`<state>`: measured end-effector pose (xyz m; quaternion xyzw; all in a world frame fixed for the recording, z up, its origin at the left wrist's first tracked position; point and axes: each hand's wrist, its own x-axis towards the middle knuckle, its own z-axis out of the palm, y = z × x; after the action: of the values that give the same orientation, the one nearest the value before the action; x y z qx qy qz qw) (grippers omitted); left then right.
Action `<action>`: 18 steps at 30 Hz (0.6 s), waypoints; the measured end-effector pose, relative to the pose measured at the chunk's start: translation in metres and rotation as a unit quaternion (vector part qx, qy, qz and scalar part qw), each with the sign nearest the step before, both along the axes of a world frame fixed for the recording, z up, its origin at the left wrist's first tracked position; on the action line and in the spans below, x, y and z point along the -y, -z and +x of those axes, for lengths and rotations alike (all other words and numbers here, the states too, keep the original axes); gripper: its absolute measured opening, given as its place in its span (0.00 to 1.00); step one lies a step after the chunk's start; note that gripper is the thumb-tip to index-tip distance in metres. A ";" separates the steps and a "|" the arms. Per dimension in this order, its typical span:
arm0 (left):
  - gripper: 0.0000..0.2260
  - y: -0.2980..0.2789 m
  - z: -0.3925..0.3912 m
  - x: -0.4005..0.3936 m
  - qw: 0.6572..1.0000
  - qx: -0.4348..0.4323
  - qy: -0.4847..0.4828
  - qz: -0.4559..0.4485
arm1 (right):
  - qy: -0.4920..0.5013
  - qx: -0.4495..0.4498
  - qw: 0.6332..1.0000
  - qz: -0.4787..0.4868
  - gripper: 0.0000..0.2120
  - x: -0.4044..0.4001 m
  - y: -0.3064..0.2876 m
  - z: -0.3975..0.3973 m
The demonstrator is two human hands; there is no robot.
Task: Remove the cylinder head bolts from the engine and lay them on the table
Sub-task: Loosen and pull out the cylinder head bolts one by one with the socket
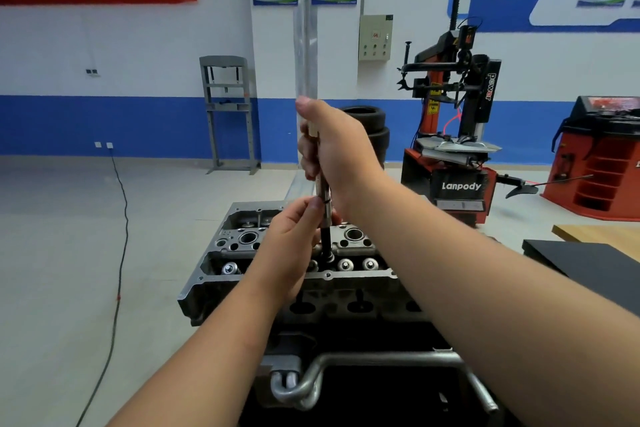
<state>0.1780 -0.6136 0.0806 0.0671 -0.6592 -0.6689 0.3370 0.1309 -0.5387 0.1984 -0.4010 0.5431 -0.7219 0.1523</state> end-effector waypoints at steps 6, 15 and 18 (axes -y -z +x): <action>0.07 0.001 -0.003 -0.002 0.999 -0.030 -0.030 0.005 | 0.023 -0.006 0.998 -0.050 0.18 0.003 0.005 0.004; 0.11 0.001 0.000 -0.001 1.000 -0.018 0.001 0.019 | 0.035 -0.014 0.999 -0.022 0.13 -0.003 0.002 -0.001; 0.25 0.001 -0.002 -0.001 0.999 -0.030 -0.042 0.004 | 0.082 -0.015 0.995 -0.059 0.11 0.002 0.003 0.008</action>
<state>0.1759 -0.6130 0.0795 0.0755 -0.6429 -0.6584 0.3841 0.1391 -0.5412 0.1953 -0.3739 0.5329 -0.7566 0.0611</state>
